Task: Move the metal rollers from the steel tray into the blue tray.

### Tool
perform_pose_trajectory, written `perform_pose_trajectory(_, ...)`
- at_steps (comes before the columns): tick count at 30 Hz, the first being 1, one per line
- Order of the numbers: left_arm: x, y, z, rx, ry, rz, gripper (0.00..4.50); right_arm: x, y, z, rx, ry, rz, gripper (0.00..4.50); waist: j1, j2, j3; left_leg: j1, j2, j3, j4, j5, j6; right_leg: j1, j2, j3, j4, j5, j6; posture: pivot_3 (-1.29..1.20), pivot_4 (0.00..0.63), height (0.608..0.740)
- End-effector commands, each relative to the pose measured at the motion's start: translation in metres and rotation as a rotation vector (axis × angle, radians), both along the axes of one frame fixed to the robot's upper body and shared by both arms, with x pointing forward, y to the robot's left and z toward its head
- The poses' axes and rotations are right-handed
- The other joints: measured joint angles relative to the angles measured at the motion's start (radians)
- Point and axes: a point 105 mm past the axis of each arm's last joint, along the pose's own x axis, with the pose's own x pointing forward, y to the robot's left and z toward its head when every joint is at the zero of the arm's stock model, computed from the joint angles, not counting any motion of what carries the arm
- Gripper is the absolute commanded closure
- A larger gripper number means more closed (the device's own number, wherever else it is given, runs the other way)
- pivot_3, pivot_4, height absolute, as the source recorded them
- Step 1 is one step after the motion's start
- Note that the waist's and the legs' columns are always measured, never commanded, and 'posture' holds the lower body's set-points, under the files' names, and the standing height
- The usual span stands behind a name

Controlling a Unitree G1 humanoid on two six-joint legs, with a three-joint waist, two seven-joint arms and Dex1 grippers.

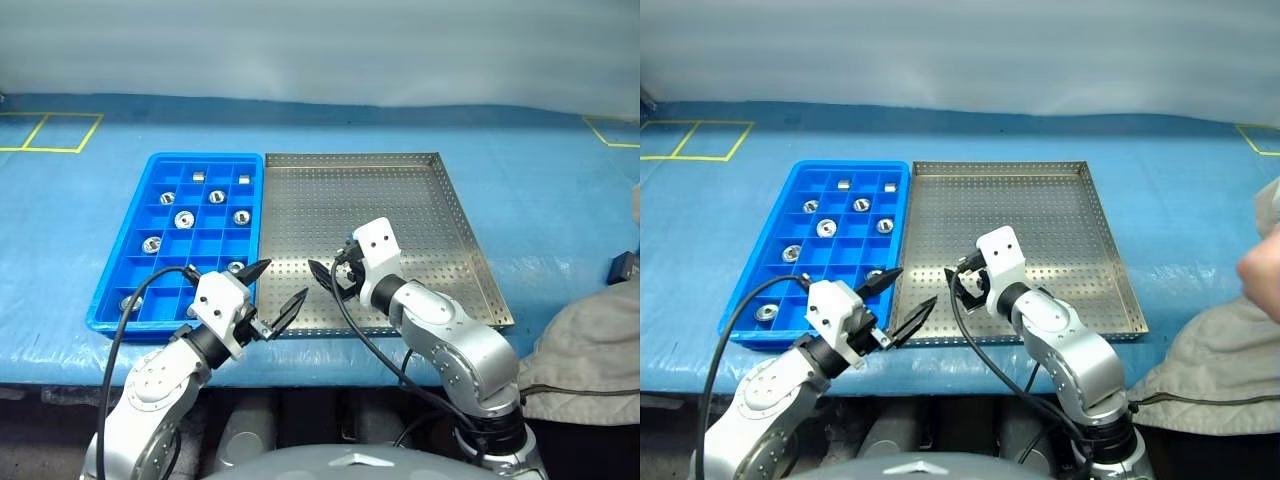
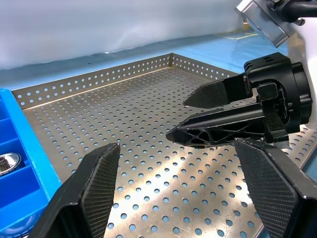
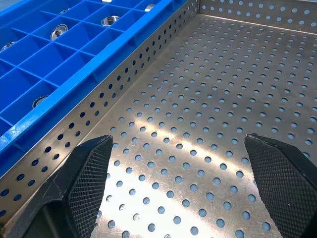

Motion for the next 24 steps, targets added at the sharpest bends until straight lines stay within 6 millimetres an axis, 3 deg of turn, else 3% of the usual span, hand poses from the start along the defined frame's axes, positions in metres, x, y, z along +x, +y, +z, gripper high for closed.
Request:
perform_pose_trajectory(1, 0.0009, 0.0000, 0.0066, -0.010, -0.025, -0.011, 0.47, -0.0001, 0.0031, 0.0089, 0.013, -0.035, 0.006, 0.03, 0.000, 0.000, 0.000, 0.000, 0.000, 0.000, 0.000, 0.000, 0.000, 0.000, 0.000, 0.000, 0.000, 0.000, 0.000, 0.14, 0.150, 0.740)
perform_pose_trajectory(24, 0.0011, -0.0003, 0.0055, -0.009, -0.026, -0.002, 0.47, 0.0009, 0.0037, 0.0094, -0.006, -0.037, 0.027, 0.03, 0.001, 0.000, 0.000, 0.000, 0.000, 0.000, 0.000, 0.000, 0.000, 0.000, 0.000, 0.000, 0.000, 0.000, 0.000, 0.17, 0.150, 0.740)
